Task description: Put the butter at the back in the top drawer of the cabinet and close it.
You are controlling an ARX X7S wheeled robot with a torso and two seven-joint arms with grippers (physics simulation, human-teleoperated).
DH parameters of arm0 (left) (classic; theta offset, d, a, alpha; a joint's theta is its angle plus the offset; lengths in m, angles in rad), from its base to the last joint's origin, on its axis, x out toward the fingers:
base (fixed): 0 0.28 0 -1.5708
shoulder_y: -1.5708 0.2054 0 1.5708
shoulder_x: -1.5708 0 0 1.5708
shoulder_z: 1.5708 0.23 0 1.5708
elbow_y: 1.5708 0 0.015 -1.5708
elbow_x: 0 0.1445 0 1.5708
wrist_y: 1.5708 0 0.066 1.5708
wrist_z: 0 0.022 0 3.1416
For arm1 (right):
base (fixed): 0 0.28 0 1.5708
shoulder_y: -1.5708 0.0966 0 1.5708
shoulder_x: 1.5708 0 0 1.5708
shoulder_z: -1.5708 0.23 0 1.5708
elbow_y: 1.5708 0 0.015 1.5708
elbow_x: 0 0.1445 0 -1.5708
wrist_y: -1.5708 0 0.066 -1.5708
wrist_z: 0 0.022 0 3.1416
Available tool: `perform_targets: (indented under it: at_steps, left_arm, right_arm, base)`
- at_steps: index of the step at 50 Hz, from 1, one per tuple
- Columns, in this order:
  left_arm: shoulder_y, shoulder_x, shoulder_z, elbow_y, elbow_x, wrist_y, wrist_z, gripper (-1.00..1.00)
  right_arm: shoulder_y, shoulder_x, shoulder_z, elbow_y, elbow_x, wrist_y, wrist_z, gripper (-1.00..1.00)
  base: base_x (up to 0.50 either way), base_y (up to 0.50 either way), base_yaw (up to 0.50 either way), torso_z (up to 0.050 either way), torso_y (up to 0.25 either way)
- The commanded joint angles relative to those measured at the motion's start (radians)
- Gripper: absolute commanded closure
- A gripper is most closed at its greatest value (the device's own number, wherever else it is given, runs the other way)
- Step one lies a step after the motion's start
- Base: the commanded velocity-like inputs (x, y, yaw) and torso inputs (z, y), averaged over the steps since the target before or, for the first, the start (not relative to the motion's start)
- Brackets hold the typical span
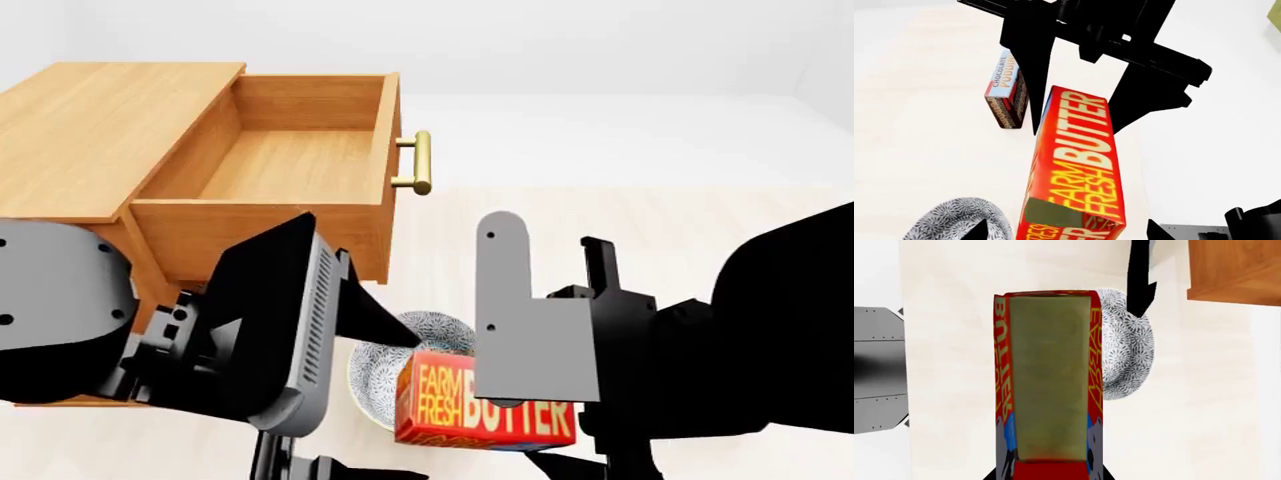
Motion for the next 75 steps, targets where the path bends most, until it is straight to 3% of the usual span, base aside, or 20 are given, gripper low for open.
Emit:
perform_targets:
  at_steps: [1,27,28,53,54,75]
  left_arm:
    - [0.029,0.013,0.015,0.008,0.044,0.015,0.012,-1.0]
    - [0.067,0.05,0.007,-0.018,0.082,0.069,0.009,-1.0]
    - [0.07,0.05,0.005,-0.018,0.082,0.074,-0.001,1.0]
    - [0.081,0.042,-0.01,-0.026,0.082,0.093,-0.014,1.0]
    - [0.082,0.042,-0.01,-0.027,0.082,0.094,-0.014,1.0]
    - [0.071,0.025,-0.036,-0.046,0.062,0.103,-0.023,1.0]
  right_arm:
    - [0.023,0.002,0.025,0.003,-0.024,-0.004,0.006,1.0]
    - [0.024,0.008,0.034,-0.006,-0.019,0.0,0.006,1.0]
    - [0.023,0.008,0.034,-0.007,-0.019,0.0,0.006,1.0]
    - [0.016,0.007,0.039,-0.009,-0.015,0.0,0.003,1.0]
    - [0.016,0.009,0.041,-0.014,-0.017,0.0,0.001,-1.0]
    - [-0.004,0.02,0.03,-0.005,-0.036,0.009,0.002,-1.0]
  base:
    - [0.0,0.0,0.0,0.0,0.0]
    - [0.0,0.0,0.0,0.0,0.001]
    - [0.0,0.0,0.0,0.0,0.0]
    - [0.0,0.0,0.0,0.0,0.0]
    - [0.0,0.0,0.0,0.0,0.0]
    - [0.0,0.0,0.0,0.0,0.0]
